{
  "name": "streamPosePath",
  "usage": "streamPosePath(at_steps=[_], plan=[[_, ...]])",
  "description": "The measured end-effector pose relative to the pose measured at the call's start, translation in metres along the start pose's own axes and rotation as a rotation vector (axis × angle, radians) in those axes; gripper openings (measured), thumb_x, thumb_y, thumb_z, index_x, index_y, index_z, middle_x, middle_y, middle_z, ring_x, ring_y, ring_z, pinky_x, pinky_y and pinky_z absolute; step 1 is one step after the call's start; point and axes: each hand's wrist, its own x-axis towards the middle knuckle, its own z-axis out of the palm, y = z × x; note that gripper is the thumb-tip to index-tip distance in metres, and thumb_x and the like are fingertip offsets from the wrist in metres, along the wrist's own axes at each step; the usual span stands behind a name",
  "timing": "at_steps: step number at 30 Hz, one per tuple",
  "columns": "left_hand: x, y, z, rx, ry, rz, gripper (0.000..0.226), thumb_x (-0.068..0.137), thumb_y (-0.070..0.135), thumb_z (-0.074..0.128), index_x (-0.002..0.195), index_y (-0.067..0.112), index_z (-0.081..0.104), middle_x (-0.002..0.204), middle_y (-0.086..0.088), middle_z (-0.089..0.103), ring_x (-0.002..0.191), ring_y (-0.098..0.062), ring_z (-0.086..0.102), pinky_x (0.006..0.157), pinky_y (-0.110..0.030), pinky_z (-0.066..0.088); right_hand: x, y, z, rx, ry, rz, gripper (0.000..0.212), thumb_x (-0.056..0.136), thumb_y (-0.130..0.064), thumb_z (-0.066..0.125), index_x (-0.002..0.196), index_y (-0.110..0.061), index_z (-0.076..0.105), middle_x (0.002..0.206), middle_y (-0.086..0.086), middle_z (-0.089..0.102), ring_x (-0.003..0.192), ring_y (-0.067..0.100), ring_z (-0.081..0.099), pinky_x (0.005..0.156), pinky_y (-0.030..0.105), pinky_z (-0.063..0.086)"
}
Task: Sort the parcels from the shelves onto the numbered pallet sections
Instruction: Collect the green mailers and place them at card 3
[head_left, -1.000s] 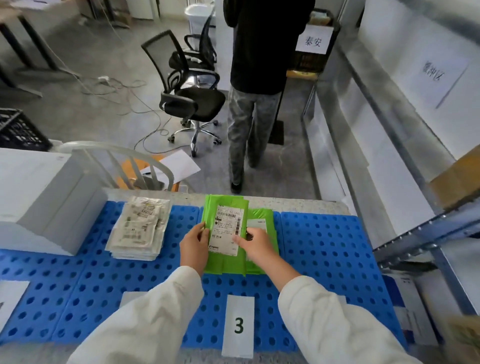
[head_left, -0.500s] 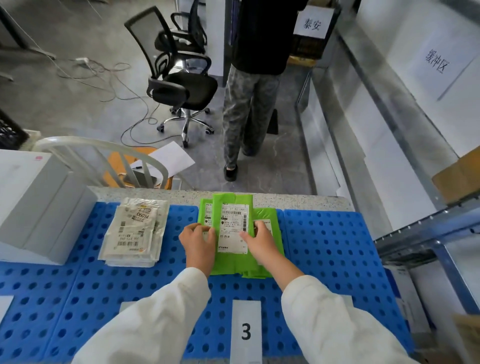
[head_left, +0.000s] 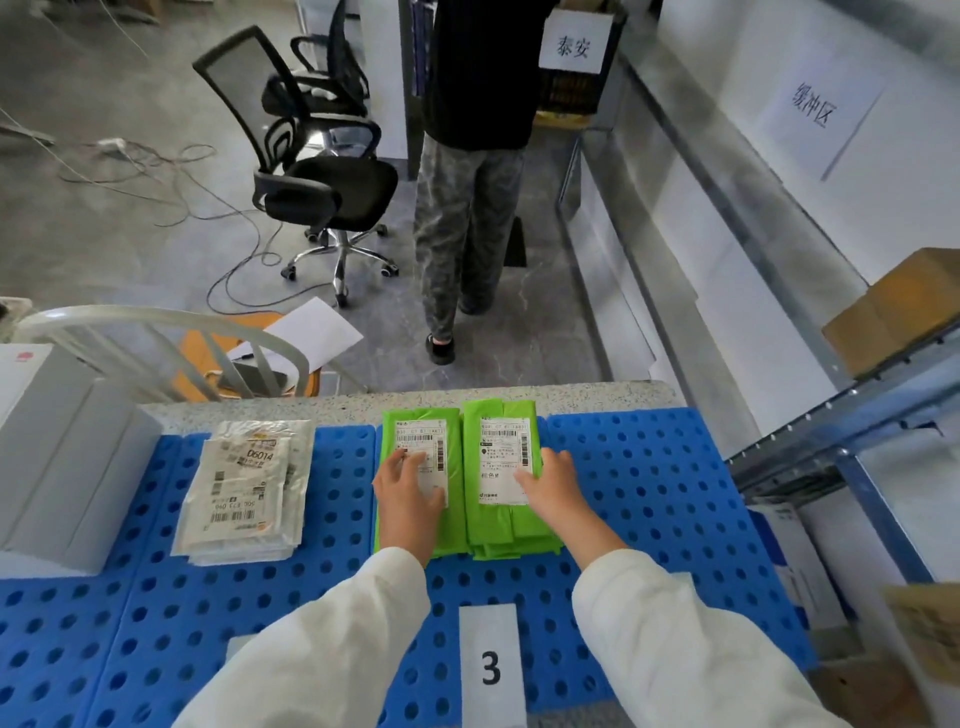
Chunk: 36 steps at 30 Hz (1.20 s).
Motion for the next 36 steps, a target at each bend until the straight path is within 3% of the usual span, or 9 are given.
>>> streamPosePath(at_steps=[2,4,6,10,16,21,29,36], plan=[[0.000,0.001,-0.002,0.038,-0.017,0.016,0.049,0.087,0.011,0.066,0.133,0.017,0.050,0.151,-0.003,0.026,0.141,-0.021,0.018,0.115,-0.034,0.023,-0.003,-0.002,0.001,-0.113,-0.003,-0.031,0.059,0.092,-0.040,0.059,0.137,-0.005,0.041,0.140,0.013,0.033,0.132,0.031,0.030,0.108,0.041,0.035],[0.000,0.005,-0.005,0.102,-0.031,0.063,0.047,0.089,0.013,0.063,0.134,0.015,0.049,0.149,-0.002,0.031,0.139,-0.020,0.025,0.116,-0.035,0.026,-0.008,-0.001,-0.002,-0.161,-0.005,-0.034,0.078,0.092,-0.045,0.057,0.149,-0.005,0.022,0.151,0.014,0.022,0.141,0.031,0.019,0.114,0.043,0.028],[0.000,0.014,-0.005,0.132,-0.054,0.138,0.044,0.093,0.013,0.057,0.136,0.013,0.049,0.147,0.000,0.036,0.137,-0.019,0.033,0.115,-0.035,0.029,-0.014,-0.001,-0.008,-0.181,0.004,-0.056,0.079,0.095,-0.043,0.052,0.153,-0.008,0.012,0.156,0.011,0.017,0.144,0.029,0.018,0.114,0.043,0.029],[0.004,0.043,0.002,0.211,-0.133,0.388,0.041,0.096,0.011,0.049,0.138,0.011,0.049,0.141,-0.001,0.047,0.133,-0.019,0.041,0.113,-0.030,0.031,-0.027,-0.004,-0.024,-0.208,0.060,-0.200,0.055,0.101,-0.037,0.040,0.150,-0.015,0.024,0.152,0.003,0.031,0.135,0.022,0.036,0.105,0.040,0.039],[0.007,0.109,0.016,0.409,-0.273,0.686,0.044,0.098,0.022,0.046,0.141,0.014,0.043,0.143,0.000,0.045,0.131,-0.021,0.042,0.108,-0.032,0.033,-0.067,-0.001,-0.072,-0.269,0.154,-0.231,0.061,0.100,-0.043,0.041,0.152,-0.014,0.025,0.159,0.001,0.022,0.144,0.022,0.024,0.116,0.039,0.027],[-0.023,0.187,0.023,0.492,-0.295,0.949,0.042,0.097,0.025,0.048,0.137,0.013,0.046,0.134,-0.002,0.050,0.129,-0.021,0.042,0.109,-0.030,0.028,-0.119,0.018,-0.139,-0.341,0.345,-0.216,0.055,0.099,-0.043,0.044,0.144,-0.012,0.037,0.150,0.002,0.036,0.135,0.025,0.038,0.108,0.040,0.036],[-0.158,0.288,0.018,0.454,-0.319,1.197,0.048,0.098,0.031,0.044,0.144,0.016,0.040,0.148,0.000,0.040,0.139,-0.020,0.033,0.115,-0.036,0.026,-0.261,0.077,-0.238,-0.371,0.630,-0.097,0.053,0.097,-0.042,0.045,0.138,-0.010,0.043,0.142,0.007,0.044,0.127,0.027,0.045,0.104,0.040,0.040],[-0.305,0.339,0.012,0.339,-0.356,1.485,0.044,0.097,0.032,0.047,0.137,0.014,0.046,0.140,-0.002,0.049,0.132,-0.021,0.042,0.110,-0.037,0.033,-0.421,0.140,-0.259,-0.366,0.890,0.074,0.051,0.096,-0.039,0.048,0.138,-0.011,0.045,0.139,0.006,0.048,0.123,0.026,0.048,0.101,0.039,0.040]])
